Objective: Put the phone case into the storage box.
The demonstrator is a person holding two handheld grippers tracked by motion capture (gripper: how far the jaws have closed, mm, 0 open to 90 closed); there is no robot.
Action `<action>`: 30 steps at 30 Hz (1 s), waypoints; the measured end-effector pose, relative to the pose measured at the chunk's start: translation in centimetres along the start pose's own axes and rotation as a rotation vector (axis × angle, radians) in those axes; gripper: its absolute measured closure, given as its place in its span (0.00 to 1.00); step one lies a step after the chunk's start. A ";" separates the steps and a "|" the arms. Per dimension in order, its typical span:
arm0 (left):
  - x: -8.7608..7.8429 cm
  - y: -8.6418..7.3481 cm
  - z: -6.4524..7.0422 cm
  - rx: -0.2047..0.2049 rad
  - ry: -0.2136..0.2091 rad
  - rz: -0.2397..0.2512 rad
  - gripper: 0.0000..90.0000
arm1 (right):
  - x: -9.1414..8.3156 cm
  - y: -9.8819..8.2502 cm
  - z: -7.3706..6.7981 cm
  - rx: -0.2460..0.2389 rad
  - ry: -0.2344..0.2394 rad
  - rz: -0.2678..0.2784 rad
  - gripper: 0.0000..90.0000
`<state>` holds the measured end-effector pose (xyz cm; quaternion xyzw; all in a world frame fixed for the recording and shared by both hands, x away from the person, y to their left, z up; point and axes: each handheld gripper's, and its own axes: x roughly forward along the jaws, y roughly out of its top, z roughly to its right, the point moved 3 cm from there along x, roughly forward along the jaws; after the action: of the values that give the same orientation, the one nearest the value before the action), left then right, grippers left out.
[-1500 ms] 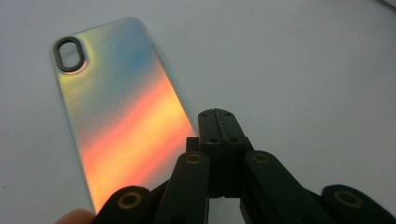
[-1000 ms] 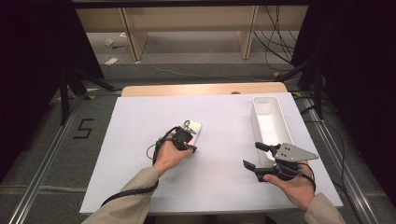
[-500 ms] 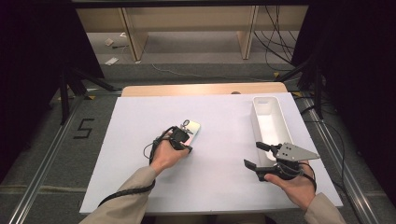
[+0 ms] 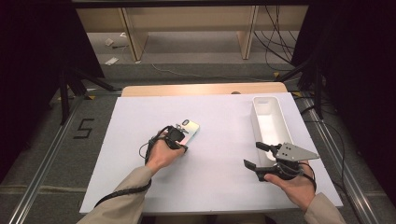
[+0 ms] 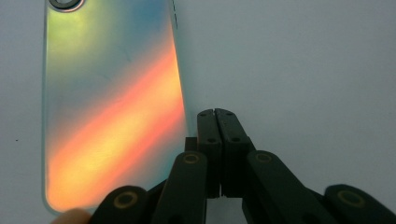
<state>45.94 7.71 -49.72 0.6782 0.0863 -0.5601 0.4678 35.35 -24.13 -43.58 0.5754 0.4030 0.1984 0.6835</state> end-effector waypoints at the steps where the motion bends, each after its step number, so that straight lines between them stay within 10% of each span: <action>1: -0.1 0.1 0.1 -0.004 -0.007 0.005 0.94 | 0.0 0.0 0.0 0.000 -0.001 -0.001 0.25; 8: -1.7 2.0 -0.3 -0.023 0.006 0.062 0.65 | 0.0 0.0 0.0 0.002 0.002 -0.004 0.25; 13: -1.7 3.2 -1.5 -0.029 0.085 0.008 0.27 | 0.0 0.0 0.0 0.002 0.005 0.001 0.25; 19: -0.9 3.8 -2.6 -0.002 0.134 -0.048 0.07 | -0.1 0.0 0.0 0.006 0.010 0.003 0.25; 30: 0.6 3.5 -3.5 0.003 0.119 -0.131 0.04 | 0.0 0.0 0.0 0.006 0.011 0.005 0.25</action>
<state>50.76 8.10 -48.55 0.7037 0.1575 -0.5485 0.4232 35.34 -24.16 -43.55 0.5774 0.4057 0.2021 0.6791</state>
